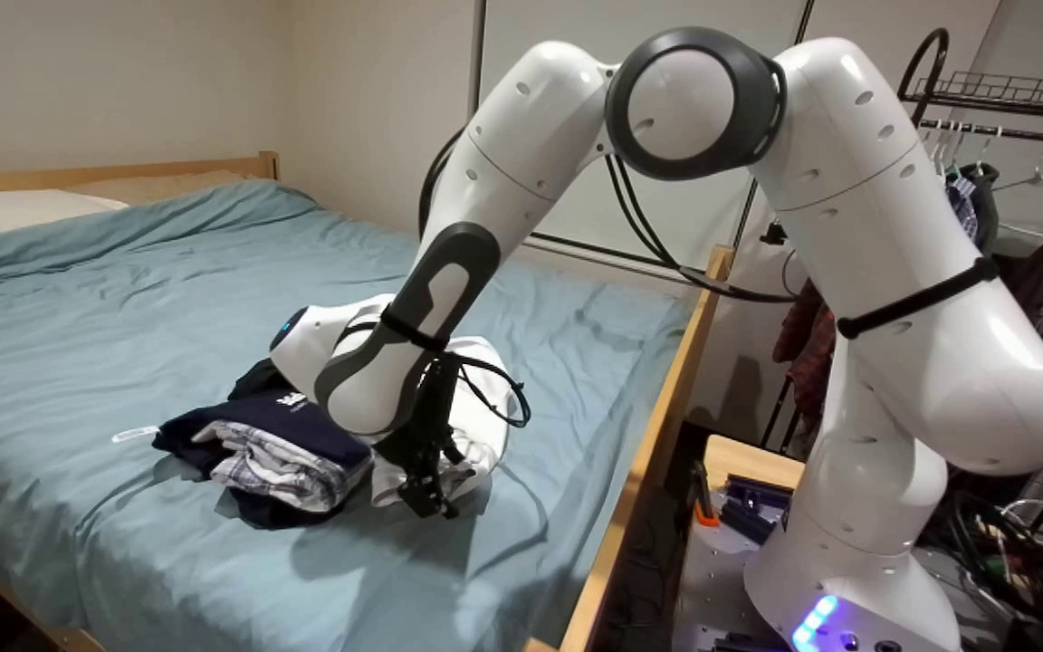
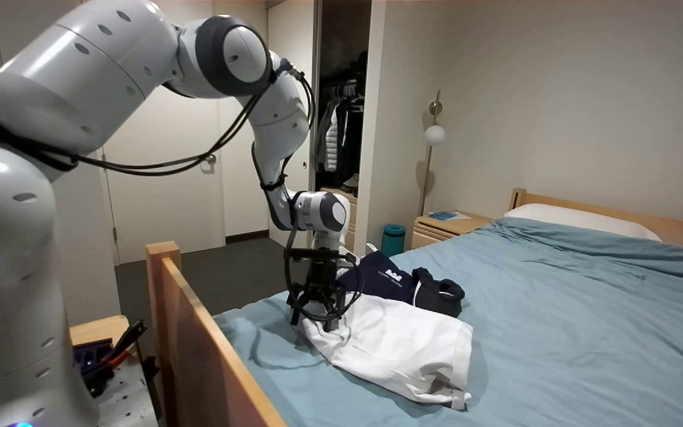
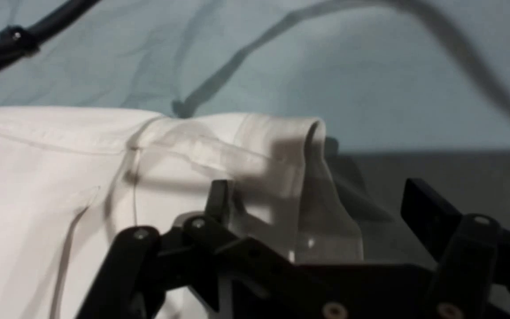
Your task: Fold the white shorts on the bed
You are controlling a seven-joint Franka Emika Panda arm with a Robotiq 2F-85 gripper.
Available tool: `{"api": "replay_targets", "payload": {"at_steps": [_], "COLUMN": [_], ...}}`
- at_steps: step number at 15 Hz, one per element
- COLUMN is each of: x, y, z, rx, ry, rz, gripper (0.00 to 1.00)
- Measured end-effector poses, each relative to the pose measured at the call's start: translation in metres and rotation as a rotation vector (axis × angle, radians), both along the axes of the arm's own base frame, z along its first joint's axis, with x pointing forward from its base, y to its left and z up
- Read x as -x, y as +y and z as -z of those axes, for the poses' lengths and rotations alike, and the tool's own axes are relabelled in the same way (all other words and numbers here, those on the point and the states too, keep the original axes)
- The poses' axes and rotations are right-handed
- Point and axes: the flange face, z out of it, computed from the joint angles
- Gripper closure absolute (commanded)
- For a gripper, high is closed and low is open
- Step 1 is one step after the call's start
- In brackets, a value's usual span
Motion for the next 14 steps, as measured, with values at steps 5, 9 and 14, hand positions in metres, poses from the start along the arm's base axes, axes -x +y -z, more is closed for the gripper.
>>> {"api": "replay_targets", "payload": {"at_steps": [5,9,14], "x": [0.010,0.008,0.006], "y": [-0.018,-0.031,-0.026], "z": [0.008,0.025,0.038], "rx": [0.052,0.071,0.112], "ry": [0.067,0.043,-0.020], "rz": [0.011,0.010,0.005], "gripper": [0.00,0.00,0.00]}}
